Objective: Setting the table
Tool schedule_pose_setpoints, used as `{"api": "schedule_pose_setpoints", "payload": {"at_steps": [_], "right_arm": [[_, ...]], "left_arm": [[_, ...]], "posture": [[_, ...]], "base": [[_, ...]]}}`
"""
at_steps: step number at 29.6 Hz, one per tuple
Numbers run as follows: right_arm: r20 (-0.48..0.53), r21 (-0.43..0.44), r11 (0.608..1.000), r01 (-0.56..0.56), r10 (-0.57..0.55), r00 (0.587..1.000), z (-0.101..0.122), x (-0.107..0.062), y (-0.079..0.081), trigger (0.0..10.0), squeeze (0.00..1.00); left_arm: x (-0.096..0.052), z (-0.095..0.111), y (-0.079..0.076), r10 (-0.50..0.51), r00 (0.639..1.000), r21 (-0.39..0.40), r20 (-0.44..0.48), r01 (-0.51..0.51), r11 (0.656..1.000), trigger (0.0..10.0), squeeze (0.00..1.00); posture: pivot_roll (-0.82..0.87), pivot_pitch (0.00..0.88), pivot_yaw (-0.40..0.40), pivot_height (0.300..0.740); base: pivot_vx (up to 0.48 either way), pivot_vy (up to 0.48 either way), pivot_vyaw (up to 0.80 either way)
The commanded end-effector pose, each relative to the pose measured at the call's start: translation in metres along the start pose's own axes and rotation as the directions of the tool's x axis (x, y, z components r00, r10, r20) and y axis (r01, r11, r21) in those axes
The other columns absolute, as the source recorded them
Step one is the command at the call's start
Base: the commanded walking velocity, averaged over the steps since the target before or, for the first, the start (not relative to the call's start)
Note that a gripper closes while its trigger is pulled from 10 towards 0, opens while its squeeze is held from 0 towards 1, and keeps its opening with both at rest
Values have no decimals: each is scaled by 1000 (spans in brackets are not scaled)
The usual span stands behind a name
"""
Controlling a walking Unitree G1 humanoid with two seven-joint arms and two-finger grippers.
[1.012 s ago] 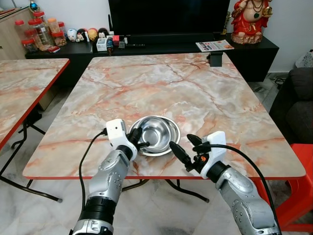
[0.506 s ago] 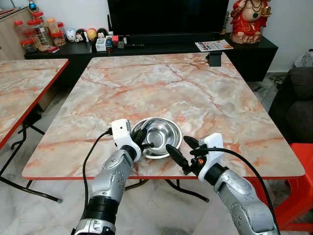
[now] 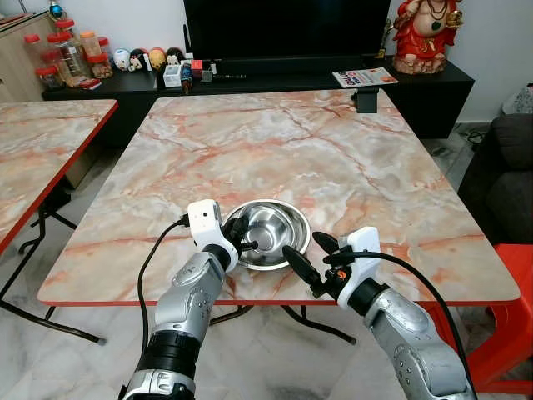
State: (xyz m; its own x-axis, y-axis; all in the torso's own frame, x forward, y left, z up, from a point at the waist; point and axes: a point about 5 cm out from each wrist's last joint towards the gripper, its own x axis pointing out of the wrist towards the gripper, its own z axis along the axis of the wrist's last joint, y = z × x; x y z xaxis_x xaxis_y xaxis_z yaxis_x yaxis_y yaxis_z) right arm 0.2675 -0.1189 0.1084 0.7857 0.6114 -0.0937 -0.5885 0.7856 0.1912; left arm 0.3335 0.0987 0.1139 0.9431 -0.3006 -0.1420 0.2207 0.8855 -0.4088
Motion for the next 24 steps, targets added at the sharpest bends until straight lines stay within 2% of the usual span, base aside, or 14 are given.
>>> {"api": "schedule_pose_setpoints", "payload": {"at_steps": [1, 2, 13, 24], "right_arm": [[8, -14, 1000, -11, 11, 1000, 4, 1, 3, 10000, 0], [5, -19, 1000, -9, 9, 1000, 4, 2, 2, 10000, 0], [7, -21, 1000, -10, 11, 1000, 5, 4, 2, 10000, 0], [10, -24, 1000, -5, 5, 1000, 6, 5, 1, 10000, 0]], "left_arm": [[-1, 5, -3, -16, 1000, 41, 7, 16, 999, 10000, 0], [-2, 5, -2, -23, 1000, 70, 1, 23, 997, 10000, 0], [-6, 11, 11, 18, 1000, 183, -7, -17, 983, 10000, 0], [-6, 20, 15, 27, 999, 239, 24, -32, 971, 10000, 0]], "posture": [[-70, 0, 52, 740], [-70, 0, 52, 740], [-64, 0, 50, 740], [-65, 0, 50, 740]], "base": [[0, 0, 0], [0, 0, 0], [0, 0, 0], [0, 0, 0]]}}
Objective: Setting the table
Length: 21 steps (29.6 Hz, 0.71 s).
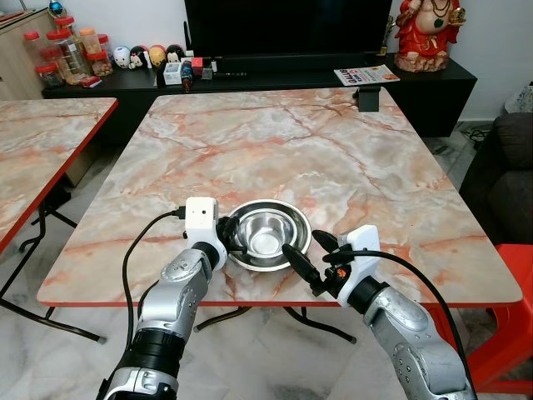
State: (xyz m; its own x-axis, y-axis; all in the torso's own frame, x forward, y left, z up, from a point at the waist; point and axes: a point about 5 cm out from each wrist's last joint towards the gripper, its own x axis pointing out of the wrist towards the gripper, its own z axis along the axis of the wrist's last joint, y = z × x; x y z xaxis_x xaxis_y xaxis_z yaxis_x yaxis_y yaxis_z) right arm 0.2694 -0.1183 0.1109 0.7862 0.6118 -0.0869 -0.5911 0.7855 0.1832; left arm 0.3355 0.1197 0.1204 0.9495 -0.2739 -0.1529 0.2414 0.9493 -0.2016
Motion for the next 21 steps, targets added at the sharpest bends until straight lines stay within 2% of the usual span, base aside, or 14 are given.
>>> {"api": "schedule_pose_setpoints", "payload": {"at_steps": [1, 5, 6, 10, 14, 15, 17, 18, 20, 21], "right_arm": [[4, -17, 1000, -3, 3, 1000, 3, 3, 1, 10000, 0], [5, -17, 1000, -2, 2, 1000, 3, 4, 2, 10000, 0], [6, -17, 1000, 0, 1, 1000, 3, 4, 2, 10000, 0], [8, -16, 1000, 4, -4, 1000, 2, 4, 2, 10000, 0], [38, -27, 999, 44, -43, 998, 5, 4, -2, 10000, 0], [68, -45, 995, 93, -90, 994, 10, 5, -8, 10000, 0], [76, -49, 993, 106, -102, 992, 11, 5, -10, 10000, 0], [111, -59, 986, 159, -151, 982, 15, 5, -15, 10000, 0], [183, -40, 963, 267, -255, 949, 25, 4, -26, 10000, 0], [225, -65, 937, 344, -322, 919, 31, 3, -33, 10000, 0]], "left_arm": [[-1, 7, 2, 15, 1000, 25, 26, -15, 1000, 10000, 0], [-3, 8, 9, 44, 998, 20, 42, -45, 999, 10000, 0], [-4, 14, 15, 80, 993, 11, 83, -81, 997, 10000, 0], [-6, 21, 25, 160, 975, -13, 152, -160, 987, 10000, 0], [-15, 22, 29, 194, 952, -49, 237, -188, 981, 10000, 0], [-18, 22, 32, 210, 943, -28, 257, -210, 977, 10000, 0], [-18, 22, 32, 214, 941, -21, 261, -216, 976, 10000, 0], [-20, 22, 33, 213, 935, -7, 284, -220, 975, 10000, 0], [-24, 21, 32, 208, 923, 34, 324, -231, 972, 10000, 0], [-26, 21, 31, 204, 914, 57, 350, -238, 970, 10000, 0]], "posture": [[-65, 0, 51, 740], [-64, 0, 51, 740], [-63, 0, 52, 740], [-63, 0, 54, 740], [-63, 0, 56, 740], [-63, 0, 56, 740], [-63, 0, 56, 740], [-60, 0, 55, 740], [-60, 0, 55, 740], [-61, 0, 54, 740]], "base": [[0, 0, 0], [0, 0, 0], [0, 0, 0], [0, 0, 0], [0, 0, 0], [0, 0, 0], [0, 0, 0], [0, 0, 0], [0, 0, 0], [0, 0, 0]]}}
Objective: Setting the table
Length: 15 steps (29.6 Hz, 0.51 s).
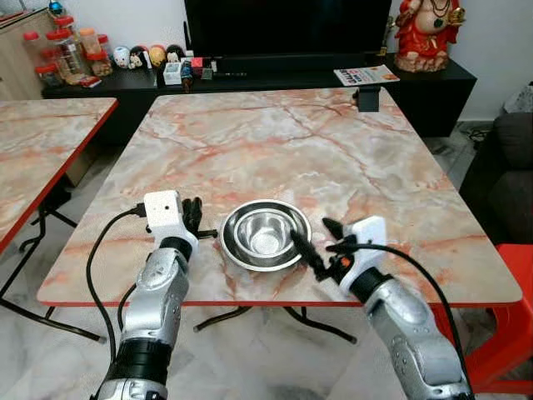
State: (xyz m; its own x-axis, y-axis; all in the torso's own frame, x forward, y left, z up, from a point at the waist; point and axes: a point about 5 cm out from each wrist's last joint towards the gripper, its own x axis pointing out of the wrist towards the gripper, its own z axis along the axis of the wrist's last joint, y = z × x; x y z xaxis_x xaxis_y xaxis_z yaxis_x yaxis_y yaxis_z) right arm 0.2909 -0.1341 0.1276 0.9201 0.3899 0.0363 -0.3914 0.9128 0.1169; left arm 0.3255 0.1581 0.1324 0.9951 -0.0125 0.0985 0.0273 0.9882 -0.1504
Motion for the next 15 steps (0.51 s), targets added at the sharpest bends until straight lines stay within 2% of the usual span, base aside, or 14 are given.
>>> {"api": "schedule_pose_setpoints", "payload": {"at_steps": [1, 3, 5, 6, 9, 15], "right_arm": [[58, -42, 994, 103, -100, 993, 9, 2, -11, 10000, 0], [134, -84, 975, 208, -196, 971, 18, 3, -19, 10000, 0], [165, -91, 965, 246, -229, 959, 20, 2, -22, 10000, 0], [195, -83, 946, 313, -292, 936, 21, 1, -27, 10000, 0], [225, -111, 914, 391, -360, 906, 18, 0, -32, 10000, 0], [246, -113, 893, 435, -399, 883, 12, -1, -33, 10000, 0]], "left_arm": [[-2, 7, 1, 0, 998, 47, 61, -3, 999, 10000, 0], [-6, 7, 1, 8, 995, 78, 98, -16, 997, 10000, 0], [-7, 6, 1, 10, 994, 89, 110, -20, 996, 10000, 0], [-8, 5, 1, 18, 993, 109, 114, -30, 994, 10000, 0], [-9, 2, 2, 24, 991, 145, 132, -43, 989, 10000, 0], [-8, 4, 2, 21, 987, 145, 162, -45, 988, 10000, 0]], "posture": [[-61, 0, 54, 740], [-60, 0, 54, 740], [-60, 0, 54, 740], [-64, 0, 53, 740], [-62, 0, 50, 740], [-60, 0, 44, 740]], "base": [[0, 0, 0], [0, 0, 0], [0, 0, 0], [0, 0, 0], [0, 0, 0], [0, 0, 0]]}}
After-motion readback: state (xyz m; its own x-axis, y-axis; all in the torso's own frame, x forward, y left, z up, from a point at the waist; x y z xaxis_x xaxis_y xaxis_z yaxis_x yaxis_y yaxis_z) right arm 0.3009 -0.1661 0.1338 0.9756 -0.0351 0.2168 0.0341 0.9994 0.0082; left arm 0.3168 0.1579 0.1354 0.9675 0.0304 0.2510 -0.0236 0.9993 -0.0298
